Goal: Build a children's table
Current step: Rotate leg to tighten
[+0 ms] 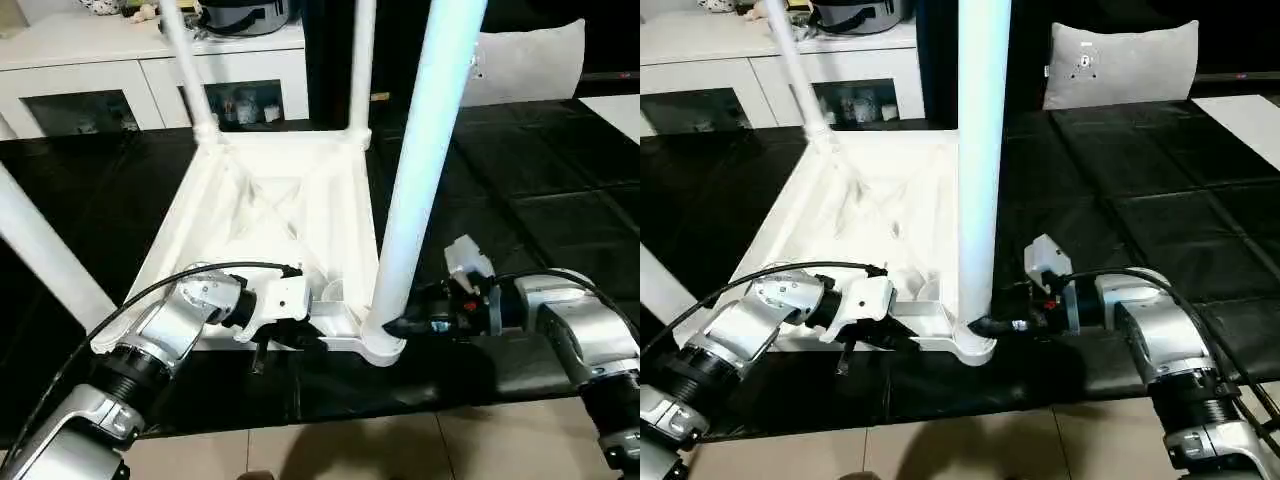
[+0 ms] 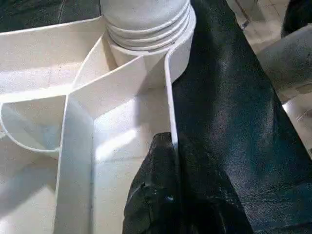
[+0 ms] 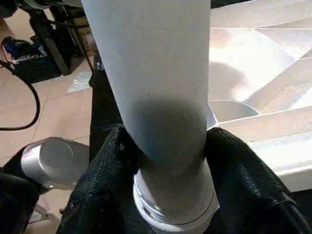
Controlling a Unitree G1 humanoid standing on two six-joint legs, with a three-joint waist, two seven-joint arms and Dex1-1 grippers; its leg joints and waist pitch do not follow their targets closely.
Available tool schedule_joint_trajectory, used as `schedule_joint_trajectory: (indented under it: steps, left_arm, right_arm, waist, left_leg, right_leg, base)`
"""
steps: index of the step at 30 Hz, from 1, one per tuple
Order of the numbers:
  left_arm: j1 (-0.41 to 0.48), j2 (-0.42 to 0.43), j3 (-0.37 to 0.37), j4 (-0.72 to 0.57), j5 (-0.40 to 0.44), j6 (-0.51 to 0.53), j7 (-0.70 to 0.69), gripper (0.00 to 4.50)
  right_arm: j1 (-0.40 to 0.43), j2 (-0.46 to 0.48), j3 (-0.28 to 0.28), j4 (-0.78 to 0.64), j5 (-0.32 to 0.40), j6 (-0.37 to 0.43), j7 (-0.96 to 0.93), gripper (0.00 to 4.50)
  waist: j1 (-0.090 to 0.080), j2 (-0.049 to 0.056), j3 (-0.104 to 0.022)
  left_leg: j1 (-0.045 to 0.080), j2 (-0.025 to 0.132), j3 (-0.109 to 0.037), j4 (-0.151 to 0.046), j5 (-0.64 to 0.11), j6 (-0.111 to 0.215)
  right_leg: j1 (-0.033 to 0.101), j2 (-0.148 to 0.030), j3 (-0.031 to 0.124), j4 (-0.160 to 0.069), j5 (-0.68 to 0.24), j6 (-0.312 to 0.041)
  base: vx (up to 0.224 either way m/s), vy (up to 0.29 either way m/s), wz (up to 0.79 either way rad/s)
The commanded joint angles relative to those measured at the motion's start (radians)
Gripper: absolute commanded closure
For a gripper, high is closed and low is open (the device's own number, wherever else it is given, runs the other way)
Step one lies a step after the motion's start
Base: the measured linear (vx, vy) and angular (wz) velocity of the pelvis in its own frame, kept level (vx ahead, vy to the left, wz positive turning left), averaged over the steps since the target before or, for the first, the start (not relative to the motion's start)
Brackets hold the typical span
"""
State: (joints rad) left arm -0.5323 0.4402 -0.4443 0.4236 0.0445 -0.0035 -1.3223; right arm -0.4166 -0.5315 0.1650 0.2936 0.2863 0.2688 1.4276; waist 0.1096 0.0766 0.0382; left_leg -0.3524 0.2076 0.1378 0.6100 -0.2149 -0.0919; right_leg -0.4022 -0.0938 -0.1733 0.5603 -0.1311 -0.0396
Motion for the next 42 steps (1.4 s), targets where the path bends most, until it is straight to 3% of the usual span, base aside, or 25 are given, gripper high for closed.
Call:
schedule_joint_trajectory:
  steps: [1, 6, 9, 10, 12, 13, 15, 18, 19, 21, 22, 23, 24, 25, 26, 27, 28, 29, 31, 34, 36, 37, 39, 40, 42]
  left_arm:
    - [-0.024, -0.009, -0.041, -0.01, 0.003, -0.04, -0.063, 4.5]
    - [-0.022, -0.014, -0.038, -0.008, -0.002, -0.037, -0.066, 4.5]
    - [-0.015, -0.024, -0.018, -0.021, -0.027, 0.017, -0.05, 4.5]
    - [-0.011, -0.046, 0.007, -0.04, -0.048, 0.098, -0.011, 4.5]
    - [-0.011, -0.056, 0.015, -0.049, -0.051, 0.142, 0.011, 4.5]
    - [-0.008, -0.079, 0.03, -0.06, -0.053, 0.189, 0.06, 4.5]
    - [-0.006, -0.102, 0.042, -0.068, -0.056, 0.224, 0.101, 4.5]
    - [-0.002, -0.135, 0.053, -0.082, -0.061, 0.263, 0.148, 4.5]
    - [-0.006, -0.198, 0.067, -0.084, -0.056, 0.307, 0.237, 4.5]
    - [-0.018, -0.24, 0.074, -0.07, -0.041, 0.33, 0.295, 4.5]
    - [-0.022, -0.255, 0.075, -0.069, -0.034, 0.344, 0.316, 4.5]
    - [-0.031, -0.276, 0.081, -0.057, -0.025, 0.352, 0.353, 4.5]
    - [-0.039, -0.299, 0.091, -0.045, -0.023, 0.361, 0.387, 4.5]
    - [-0.046, -0.318, 0.101, -0.035, -0.023, 0.358, 0.416, 4.5]
    - [-0.055, -0.341, 0.115, -0.022, -0.024, 0.351, 0.454, 4.5]
    - [-0.058, -0.349, 0.12, -0.018, -0.024, 0.349, 0.47, 4.5]
    - [-0.063, -0.356, 0.122, -0.017, -0.024, 0.351, 0.476, 4.5]
    - [-0.062, -0.352, 0.117, -0.021, -0.019, 0.354, 0.467, 4.5]
    - [-0.059, -0.335, 0.111, -0.021, -0.006, 0.348, 0.455, 4.5]
    - [-0.049, -0.304, 0.104, -0.024, 0.012, 0.323, 0.435, 4.5]
    - [-0.041, -0.287, 0.098, -0.02, 0.01, 0.279, 0.406, 4.5]
    - [-0.034, -0.264, 0.087, -0.02, 0.01, 0.253, 0.37, 4.5]
    - [-0.028, -0.235, 0.078, -0.019, 0.012, 0.235, 0.331, 4.5]
    - [-0.027, -0.219, 0.074, -0.014, 0.015, 0.216, 0.314, 4.5]
    - [-0.028, -0.199, 0.07, -0.007, 0.018, 0.192, 0.291, 4.5]
  right_arm:
    - [-0.026, 0.005, 0.012, 0.009, 0.011, 0.001, 0.021, 2.55]
    - [-0.026, 0.008, 0.014, 0.013, 0.019, 0.015, 0.035, 2.61]
    - [-0.014, 0.015, 0.004, -0.008, 0.042, 0.044, 0.023, 2.61]
    - [-0.004, 0.038, -0.013, -0.032, 0.052, 0.097, -0.048, 2.61]
    - [-0.003, 0.055, -0.019, -0.036, 0.044, 0.119, -0.101, 2.61]
    - [-0.006, 0.095, -0.032, -0.025, 0.004, 0.121, -0.215, 2.61]
    - [-0.012, 0.131, -0.044, -0.012, -0.026, 0.128, -0.312, 2.61]
    - [-0.022, 0.181, -0.061, 0.006, -0.053, 0.146, -0.427, 2.61]
    - [-0.032, 0.264, -0.081, 0.022, -0.07, 0.162, -0.568, 2.61]
    - [-0.04, 0.315, -0.093, 0.032, -0.08, 0.164, -0.66, 2.61]
    - [-0.044, 0.336, -0.101, 0.034, -0.087, 0.169, -0.701, 2.61]
    - [-0.055, 0.366, -0.119, 0.048, -0.094, 0.159, -0.762, 2.61]
    - [-0.069, 0.398, -0.138, 0.067, -0.103, 0.129, -0.83, 2.61]
    - [-0.079, 0.418, -0.149, 0.078, -0.108, 0.1, -0.87, 2.61]
    - [-0.089, 0.44, -0.161, 0.089, -0.113, 0.069, -0.91, 2.61]
    - [-0.092, 0.446, -0.164, 0.09, -0.113, 0.059, -0.922, 2.61]
    - [-0.089, 0.461, -0.181, 0.078, -0.09, 0.061, -0.908, 2.61]
    - [-0.083, 0.464, -0.186, 0.067, -0.079, 0.067, -0.89, 2.26]
    - [-0.062, 0.449, -0.18, 0.04, -0.076, 0.069, -0.847, 1.91]
    - [-0.026, 0.412, -0.173, 0.004, -0.071, 0.065, -0.801, 1.71]
    - [-0.007, 0.382, -0.179, -0.007, -0.059, 0.055, -0.766, 1.47]
    - [0.01, 0.343, -0.178, -0.018, -0.05, 0.045, -0.711, 1.43]
    - [0.025, 0.294, -0.176, -0.028, -0.046, 0.032, -0.644, 1.37]
    - [0.031, 0.267, -0.176, -0.031, -0.043, 0.024, -0.605, 1.08]
    - [0.038, 0.231, -0.175, -0.034, -0.039, 0.013, -0.551, 1.03]
  waist:
    - [-0.006, -0.023, -0.07]
    - [-0.003, -0.023, -0.071]
    - [-0.002, -0.025, -0.071]
    - [-0.003, -0.025, -0.07]
    - [-0.004, -0.026, -0.067]
    - [-0.008, -0.026, -0.067]
    - [-0.026, -0.026, -0.06]
    - [-0.055, -0.023, -0.057]
    - [-0.082, -0.021, -0.055]
    - [-0.103, -0.022, -0.055]
    - [-0.121, -0.02, -0.058]
    - [-0.145, -0.006, -0.056]
    - [-0.145, -0.006, -0.056]
    - [-0.161, -0.002, -0.055]
    - [-0.174, -0.004, -0.054]
    - [-0.178, -0.006, -0.055]
    - [-0.184, -0.011, -0.058]
    - [-0.186, -0.006, -0.058]
    - [-0.183, -0.009, -0.061]
    - [-0.163, -0.013, -0.068]
    - [-0.144, -0.013, -0.074]
    - [-0.124, -0.011, -0.078]
    - [-0.104, -0.01, -0.085]
    - [-0.09, -0.011, -0.085]
    - [-0.066, -0.009, -0.083]
  left_leg:
    - [-0.007, 0.016, 0.014, -0.066, -0.126, 0.104]
    - [-0.006, 0.018, 0.016, -0.066, -0.119, 0.104]
    - [-0.007, 0.017, 0.017, -0.066, -0.112, 0.104]
    - [-0.007, 0.016, 0.017, -0.066, -0.111, 0.103]
    - [-0.006, 0.015, 0.017, -0.067, -0.114, 0.096]
    - [-0.006, 0.012, 0.019, -0.067, -0.125, 0.086]
    - [-0.001, 0.003, 0.019, -0.065, -0.162, 0.062]
    - [-0.002, -0.001, 0.015, -0.061, -0.208, 0.059]
    - [-0.008, -0.001, 0.013, -0.059, -0.233, 0.056]
    - [-0.011, -0.005, 0.007, -0.055, -0.251, 0.05]
    - [-0.012, -0.005, 0.005, -0.054, -0.26, 0.054]
    - [-0.012, 0.005, -0.003, -0.061, -0.296, 0.061]
    - [-0.012, 0.005, -0.003, -0.061, -0.296, 0.061]
    - [-0.009, 0.016, -0.009, -0.066, -0.329, 0.062]
    - [-0.01, 0.019, -0.01, -0.069, -0.353, 0.059]
    - [-0.005, 0.013, -0.007, -0.064, -0.36, 0.056]
    - [0.002, -0.002, -0.001, -0.056, -0.34, 0.057]
    - [-0.005, -0.002, -0.003, -0.06, -0.315, 0.069]
    - [-0.016, 0.002, -0.005, -0.064, -0.276, 0.084]
    - [-0.015, 0.004, -0.003, -0.065, -0.19, 0.108]
    - [-0.02, 0.008, -0.005, -0.065, -0.116, 0.132]
    - [-0.021, 0.011, -0.003, -0.06, -0.064, 0.151]
    - [-0.023, 0.013, -0.006, -0.056, -0.011, 0.163]
    - [-0.025, 0.018, -0.005, -0.054, 0.031, 0.184]
    - [-0.019, 0.02, -0.001, -0.054, 0.031, 0.19]
  right_leg:
    - [0.065, -0.056, 0.053, -0.073, -0.427, -0.055]
    - [0.063, -0.056, 0.053, -0.073, -0.429, -0.052]
    - [0.065, -0.055, 0.053, -0.072, -0.425, -0.053]
    - [0.065, -0.054, 0.052, -0.073, -0.432, -0.051]
    - [0.064, -0.053, 0.05, -0.077, -0.45, -0.046]
    - [0.064, -0.055, 0.047, -0.08, -0.477, -0.033]
    - [0.059, -0.051, 0.034, -0.098, -0.551, -0.002]
    - [0.061, -0.049, 0.019, -0.112, -0.589, 0.039]
    - [0.065, -0.046, 0.009, -0.119, -0.592, 0.052]
    - [0.068, -0.046, -0.006, -0.127, -0.609, 0.072]
    - [0.073, -0.047, -0.013, -0.132, -0.6, 0.083]
    - [0.077, -0.049, -0.02, -0.136, -0.584, 0.084]
    - [0.077, -0.049, -0.02, -0.136, -0.584, 0.084]
    - [0.08, -0.052, -0.024, -0.135, -0.559, 0.071]
    - [0.08, -0.053, -0.021, -0.132, -0.545, 0.063]
    - [0.076, -0.053, -0.023, -0.135, -0.553, 0.062]
    - [0.073, -0.057, -0.024, -0.14, -0.56, 0.057]
    - [0.078, -0.06, -0.018, -0.136, -0.538, 0.041]
    - [0.082, -0.059, -0.01, -0.124, -0.498, 0.023]
    - [0.08, -0.063, 0.011, -0.109, -0.421, -0.025]
    - [0.083, -0.062, 0.022, -0.09, -0.338, -0.058]
    - [0.081, -0.064, 0.031, -0.075, -0.273, -0.085]
    - [0.085, -0.062, 0.035, -0.06, -0.209, -0.097]
    - [0.081, -0.062, 0.038, -0.049, -0.155, -0.112]
    - [0.075, -0.062, 0.04, -0.05, -0.172, -0.117]
  base:
    - [0.0, 0.0, 0.0]
    - [0.0, 0.0, 0.0]
    - [0.0, 0.0, 0.0]
    - [0.0, 0.0, 0.0]
    - [0.0, 0.0, 0.0]
    - [0.0, 0.0, 0.0]
    - [0.0, 0.0, 0.0]
    - [0.0, 0.0, 0.0]
    - [0.0, 0.0, 0.0]
    - [0.0, 0.0, 0.0]
    - [0.0, 0.0, 0.0]
    - [0.0, 0.0, 0.0]
    - [0.0, 0.0, 0.0]
    - [0.0, 0.0, 0.0]
    - [0.0, 0.0, 0.0]
    - [0.0, 0.0, 0.0]
    - [0.0, 0.0, 0.0]
    - [0.0, 0.0, 0.0]
    - [0.0, 0.0, 0.0]
    - [0.0, 0.0, 0.0]
    - [0.051, -0.024, 0.08]
    - [0.0, 0.0, 0.0]
    - [0.0, 0.0, 0.0]
    - [0.0, 0.0, 0.0]
    - [0.0, 0.0, 0.0]
